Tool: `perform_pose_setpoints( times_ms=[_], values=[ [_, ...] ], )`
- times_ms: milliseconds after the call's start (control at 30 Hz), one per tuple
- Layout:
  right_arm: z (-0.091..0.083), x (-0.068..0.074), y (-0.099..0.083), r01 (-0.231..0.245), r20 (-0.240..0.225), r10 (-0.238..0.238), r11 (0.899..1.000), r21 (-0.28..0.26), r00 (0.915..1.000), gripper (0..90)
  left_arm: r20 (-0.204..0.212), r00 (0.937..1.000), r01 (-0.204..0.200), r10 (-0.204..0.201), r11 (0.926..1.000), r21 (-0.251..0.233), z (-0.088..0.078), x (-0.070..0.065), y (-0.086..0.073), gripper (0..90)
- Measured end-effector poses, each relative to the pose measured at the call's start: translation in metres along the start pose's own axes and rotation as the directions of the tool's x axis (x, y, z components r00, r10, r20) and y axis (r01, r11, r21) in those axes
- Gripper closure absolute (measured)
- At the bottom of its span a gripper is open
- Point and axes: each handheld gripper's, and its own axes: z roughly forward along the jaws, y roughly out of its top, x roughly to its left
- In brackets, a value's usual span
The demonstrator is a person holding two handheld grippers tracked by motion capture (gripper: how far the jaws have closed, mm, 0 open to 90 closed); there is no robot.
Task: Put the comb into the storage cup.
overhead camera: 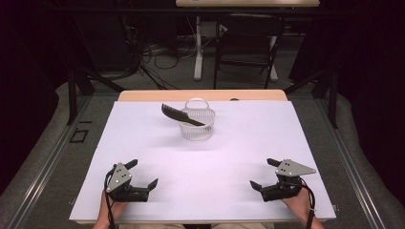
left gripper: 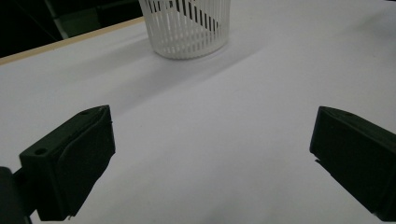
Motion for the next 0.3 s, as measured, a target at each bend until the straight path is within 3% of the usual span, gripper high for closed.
perform_pose_setpoints(
  times_ms=[300],
  values=[
    [-0.0001,0.0000,-0.0005,0.005,-0.005,-0.005,1.000,-0.007,1.0000,0.1,-0.004,1.0000,-0.002,0.002,1.0000,0.006,0.0001,-0.0001,0.0001,0.2]
  ],
)
